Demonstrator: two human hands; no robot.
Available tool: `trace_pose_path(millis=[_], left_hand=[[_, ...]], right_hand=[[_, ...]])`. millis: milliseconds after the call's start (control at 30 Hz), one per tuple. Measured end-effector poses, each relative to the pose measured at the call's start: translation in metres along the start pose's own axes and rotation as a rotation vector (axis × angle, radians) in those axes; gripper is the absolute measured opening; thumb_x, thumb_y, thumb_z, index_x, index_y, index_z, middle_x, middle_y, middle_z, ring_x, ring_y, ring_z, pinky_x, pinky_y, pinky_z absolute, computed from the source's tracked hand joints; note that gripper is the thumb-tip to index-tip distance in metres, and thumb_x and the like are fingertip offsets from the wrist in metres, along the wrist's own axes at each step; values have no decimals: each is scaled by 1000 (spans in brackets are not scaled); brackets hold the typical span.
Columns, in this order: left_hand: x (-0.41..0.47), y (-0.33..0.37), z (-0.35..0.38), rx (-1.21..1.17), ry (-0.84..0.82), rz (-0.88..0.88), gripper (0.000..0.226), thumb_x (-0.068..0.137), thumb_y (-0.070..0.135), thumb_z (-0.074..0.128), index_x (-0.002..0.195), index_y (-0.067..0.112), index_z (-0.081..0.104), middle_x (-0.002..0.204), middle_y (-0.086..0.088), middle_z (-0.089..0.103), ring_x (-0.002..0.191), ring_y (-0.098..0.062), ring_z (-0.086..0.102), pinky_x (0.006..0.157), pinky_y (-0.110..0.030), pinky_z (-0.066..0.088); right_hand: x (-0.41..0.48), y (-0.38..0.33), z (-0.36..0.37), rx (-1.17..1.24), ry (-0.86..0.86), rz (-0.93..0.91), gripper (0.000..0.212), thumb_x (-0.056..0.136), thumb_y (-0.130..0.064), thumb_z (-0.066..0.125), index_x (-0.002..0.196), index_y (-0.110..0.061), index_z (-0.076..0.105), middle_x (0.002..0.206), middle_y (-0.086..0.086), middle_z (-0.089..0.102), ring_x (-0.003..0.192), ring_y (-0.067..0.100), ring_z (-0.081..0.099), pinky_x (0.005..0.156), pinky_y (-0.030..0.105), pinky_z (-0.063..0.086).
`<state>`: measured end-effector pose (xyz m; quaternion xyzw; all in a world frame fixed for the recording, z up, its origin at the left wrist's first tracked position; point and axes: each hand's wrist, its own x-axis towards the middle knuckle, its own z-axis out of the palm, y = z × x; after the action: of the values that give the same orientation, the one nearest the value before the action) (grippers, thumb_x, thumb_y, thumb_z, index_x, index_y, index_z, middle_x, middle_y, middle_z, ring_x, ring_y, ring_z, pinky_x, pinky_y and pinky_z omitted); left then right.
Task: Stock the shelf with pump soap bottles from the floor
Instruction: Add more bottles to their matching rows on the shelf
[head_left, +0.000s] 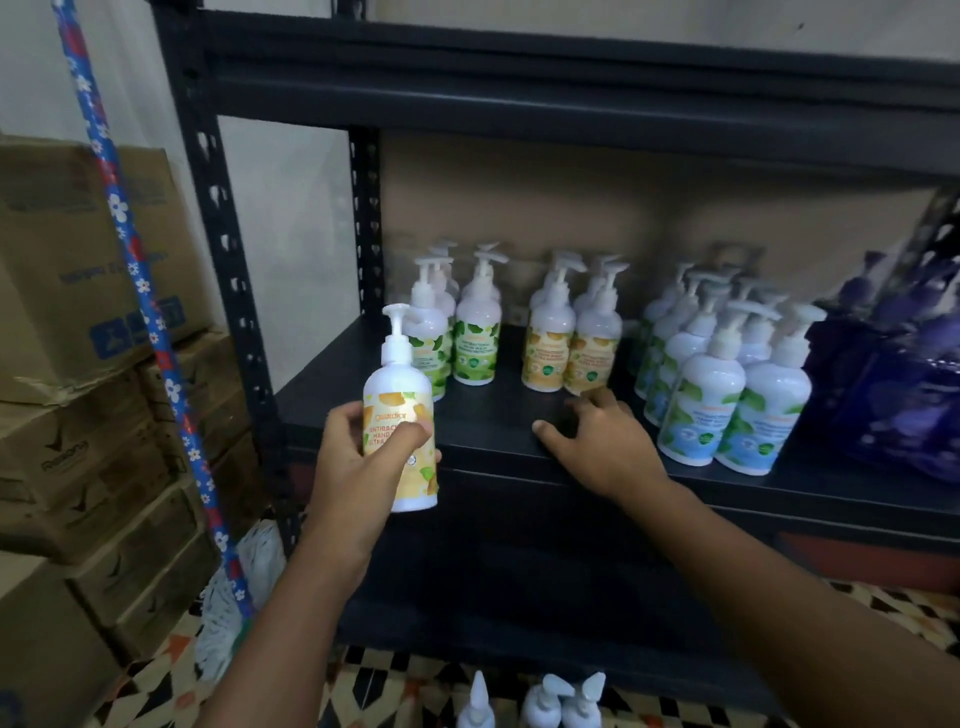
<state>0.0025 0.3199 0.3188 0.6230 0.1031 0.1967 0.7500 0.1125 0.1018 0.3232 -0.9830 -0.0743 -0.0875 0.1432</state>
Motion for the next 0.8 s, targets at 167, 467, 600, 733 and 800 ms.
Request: trace_pose_path(millis=[167, 467, 600, 733, 800], left_hand=[[-6, -2, 48, 110, -81, 113, 36, 80, 29, 84, 110, 30, 66, 98, 7, 76, 87, -11, 74, 69, -29, 59], [32, -8, 96, 304, -253, 197, 47, 89, 19, 77, 127, 29, 52, 111, 21, 65, 96, 16, 63, 76, -8, 50], [49, -13, 101, 382, -264, 194, 59, 89, 24, 77, 140, 24, 48, 124, 14, 60, 105, 9, 57, 84, -13, 46], [56, -18, 94, 455, -297, 198, 70, 83, 21, 83, 141, 29, 45, 121, 16, 61, 111, 3, 61, 93, -22, 52], [58, -22, 90, 518, -300, 206, 80, 78, 18, 86, 145, 30, 43, 118, 14, 64, 109, -4, 65, 95, -30, 55]], right_hand=[[-1, 15, 2, -69, -62, -2, 73, 98, -66, 30, 147, -15, 48, 156, 11, 40, 144, 31, 34, 118, 46, 29], [-5, 26, 4, -114, -111, -36, 70, 102, -59, 20, 160, -19, 25, 168, 9, 19, 154, 30, 14, 124, 44, 13], [-5, 25, 4, -127, -123, -37, 70, 103, -56, 20, 160, -16, 25, 167, 12, 19, 154, 31, 15, 124, 44, 13], [-5, 25, 6, -135, -124, -36, 72, 101, -56, 19, 160, -16, 24, 167, 11, 19, 154, 31, 14, 124, 44, 13], [-6, 24, 6, -141, -121, -32, 73, 101, -57, 18, 160, -16, 23, 168, 11, 19, 154, 31, 14, 125, 44, 13]])
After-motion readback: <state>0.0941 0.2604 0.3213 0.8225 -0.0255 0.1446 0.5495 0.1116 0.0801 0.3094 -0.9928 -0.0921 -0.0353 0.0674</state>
